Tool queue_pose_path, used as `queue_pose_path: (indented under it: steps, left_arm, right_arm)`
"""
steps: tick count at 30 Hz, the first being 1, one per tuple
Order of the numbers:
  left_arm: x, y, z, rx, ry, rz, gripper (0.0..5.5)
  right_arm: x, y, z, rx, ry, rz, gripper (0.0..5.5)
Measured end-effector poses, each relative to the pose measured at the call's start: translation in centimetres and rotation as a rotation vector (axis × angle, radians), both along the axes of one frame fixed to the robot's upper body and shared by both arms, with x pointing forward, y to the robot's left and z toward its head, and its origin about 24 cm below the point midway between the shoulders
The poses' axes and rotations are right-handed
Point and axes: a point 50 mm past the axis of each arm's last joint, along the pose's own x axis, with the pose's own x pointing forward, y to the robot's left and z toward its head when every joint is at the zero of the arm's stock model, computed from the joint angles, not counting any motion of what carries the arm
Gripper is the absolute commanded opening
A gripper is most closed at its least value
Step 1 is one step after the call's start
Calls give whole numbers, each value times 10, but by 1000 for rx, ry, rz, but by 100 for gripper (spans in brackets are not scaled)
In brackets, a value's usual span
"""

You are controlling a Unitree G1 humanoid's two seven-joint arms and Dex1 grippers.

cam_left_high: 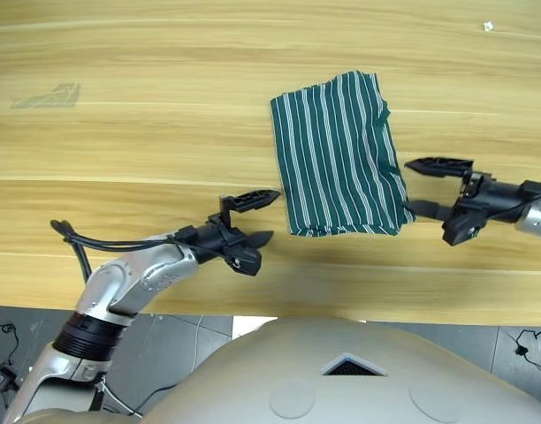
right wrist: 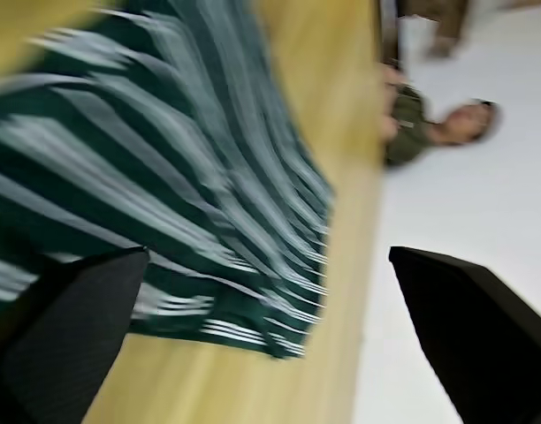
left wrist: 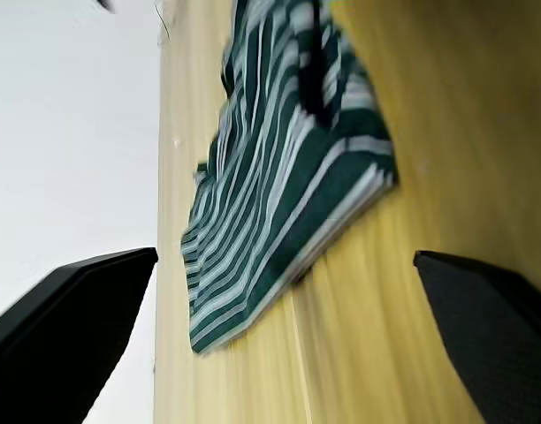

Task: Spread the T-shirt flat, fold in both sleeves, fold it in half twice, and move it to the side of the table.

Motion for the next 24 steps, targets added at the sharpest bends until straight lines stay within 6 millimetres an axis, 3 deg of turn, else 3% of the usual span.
queue_pose_path:
  steps: [4, 12, 18, 24]
  left_arm:
    - [6, -5, -6, -13, -22, -10, 540]
    - [17, -13, -14, -27, -53, -48, 540]
    - [16, -18, -17, -48, -45, -70, 540]
    - [10, -22, -17, -56, -39, -100, 540]
  right_arm:
    - [-8, -4, -12, -37, 67, 41, 504]
    - [-7, -6, -12, -1, 73, 35, 504]
    - [4, 12, 13, 162, -4, 62, 504]
    - [7, 19, 15, 176, 6, 61, 504]
